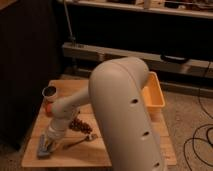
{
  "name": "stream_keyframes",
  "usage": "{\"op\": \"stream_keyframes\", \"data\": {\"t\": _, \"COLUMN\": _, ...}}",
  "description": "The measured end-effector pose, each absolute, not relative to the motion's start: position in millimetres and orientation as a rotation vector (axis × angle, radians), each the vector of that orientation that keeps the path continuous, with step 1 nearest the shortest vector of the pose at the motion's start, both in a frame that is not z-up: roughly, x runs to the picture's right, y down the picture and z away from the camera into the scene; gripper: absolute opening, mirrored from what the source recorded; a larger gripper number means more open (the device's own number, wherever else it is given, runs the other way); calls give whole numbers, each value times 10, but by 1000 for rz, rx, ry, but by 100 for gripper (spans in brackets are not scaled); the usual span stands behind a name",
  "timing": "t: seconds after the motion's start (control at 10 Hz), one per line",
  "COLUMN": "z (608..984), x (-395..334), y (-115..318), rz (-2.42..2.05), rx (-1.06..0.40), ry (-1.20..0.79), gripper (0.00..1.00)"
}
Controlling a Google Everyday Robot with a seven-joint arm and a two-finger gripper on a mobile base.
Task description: Wipe table surface with sponge
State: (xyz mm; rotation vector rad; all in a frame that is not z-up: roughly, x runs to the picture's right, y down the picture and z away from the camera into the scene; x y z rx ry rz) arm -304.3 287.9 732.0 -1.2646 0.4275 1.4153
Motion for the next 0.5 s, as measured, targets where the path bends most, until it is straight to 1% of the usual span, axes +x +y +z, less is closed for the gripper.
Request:
{"op": "stream_keyframes", "data": {"t": 0.3, "z": 7423, "x": -3166, "y": 2618, "rz": 1377, "rx": -1235, "ry": 396, "gripper": 0}}
{"op": "stream_keyframes", "data": {"t": 0.5, "z": 7590, "x": -3025, "y": 2427, "rz": 1407, "rx": -1226, "ry": 374, "gripper": 0}}
